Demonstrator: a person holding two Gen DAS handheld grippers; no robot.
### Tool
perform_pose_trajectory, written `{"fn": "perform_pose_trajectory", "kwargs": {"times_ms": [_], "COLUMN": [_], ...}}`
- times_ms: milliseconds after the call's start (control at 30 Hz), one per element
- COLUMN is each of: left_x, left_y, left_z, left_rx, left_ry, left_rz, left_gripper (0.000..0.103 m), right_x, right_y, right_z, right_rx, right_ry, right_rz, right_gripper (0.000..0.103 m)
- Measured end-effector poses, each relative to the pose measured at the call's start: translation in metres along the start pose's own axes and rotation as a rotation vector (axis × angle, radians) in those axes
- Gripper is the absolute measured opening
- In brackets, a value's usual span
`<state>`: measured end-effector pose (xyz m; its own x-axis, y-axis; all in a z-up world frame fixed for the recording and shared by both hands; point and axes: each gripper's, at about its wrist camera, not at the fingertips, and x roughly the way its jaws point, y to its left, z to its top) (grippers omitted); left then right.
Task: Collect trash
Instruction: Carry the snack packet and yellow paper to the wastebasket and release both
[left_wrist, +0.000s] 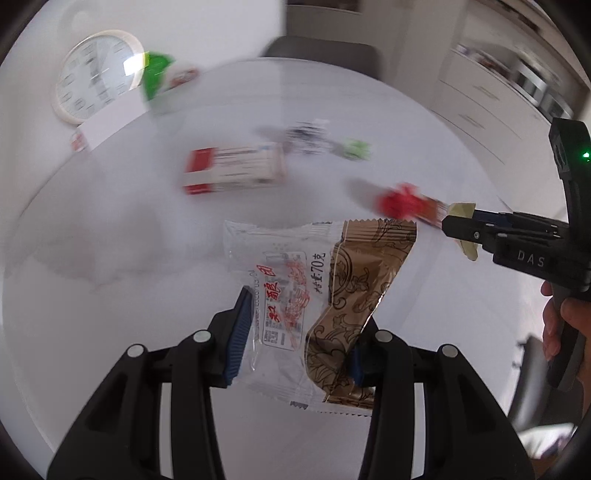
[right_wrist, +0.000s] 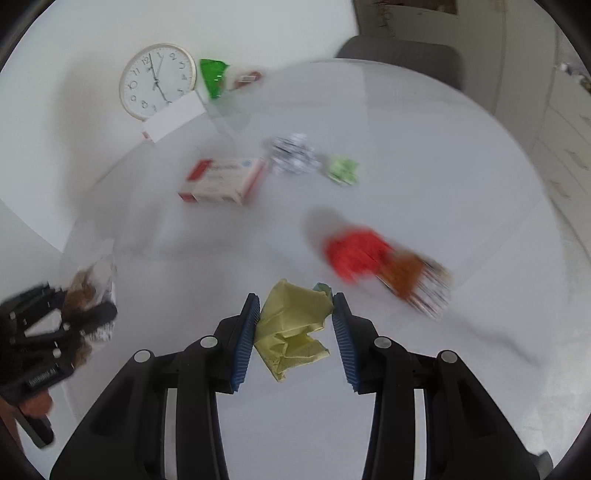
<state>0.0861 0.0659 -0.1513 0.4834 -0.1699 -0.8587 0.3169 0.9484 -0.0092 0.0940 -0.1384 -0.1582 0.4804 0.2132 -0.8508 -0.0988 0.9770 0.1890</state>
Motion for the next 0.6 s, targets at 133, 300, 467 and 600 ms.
{"fn": "perform_pose_trajectory", "kwargs": {"times_ms": [133,300,467,600], "left_x": [-0.009,-0.008,-0.002,0.009], "left_y": [-0.07,-0.16,-0.235,-0.293], "left_z": [-0.015,-0.03,-0.042,-0.052], "left_rx": [0.118,0.238,0.346,0.449], "left_ry": [0.016,0.045,0.093,0.135], "left_rz": [-0.088,-0.206,-0.294,-0.321], "left_gripper": [0.043,0.043,0.043,0.043], "right_x": [-0.05,-0.096,-0.101,-0.088], "right_y": [-0.05,-0.125,-0.193,-0.237], "right_z": [-0.061,-0.141,-0.217,-0.261], "right_rx": [0.085,0.274,0.413,0.495], "right_ry": [0.017,0.031,0.088,0.137], "right_rz": [-0.07,-0.182,-0.252,-0.254], "right_gripper": [0.041,0.042,0.043,0.06]}}
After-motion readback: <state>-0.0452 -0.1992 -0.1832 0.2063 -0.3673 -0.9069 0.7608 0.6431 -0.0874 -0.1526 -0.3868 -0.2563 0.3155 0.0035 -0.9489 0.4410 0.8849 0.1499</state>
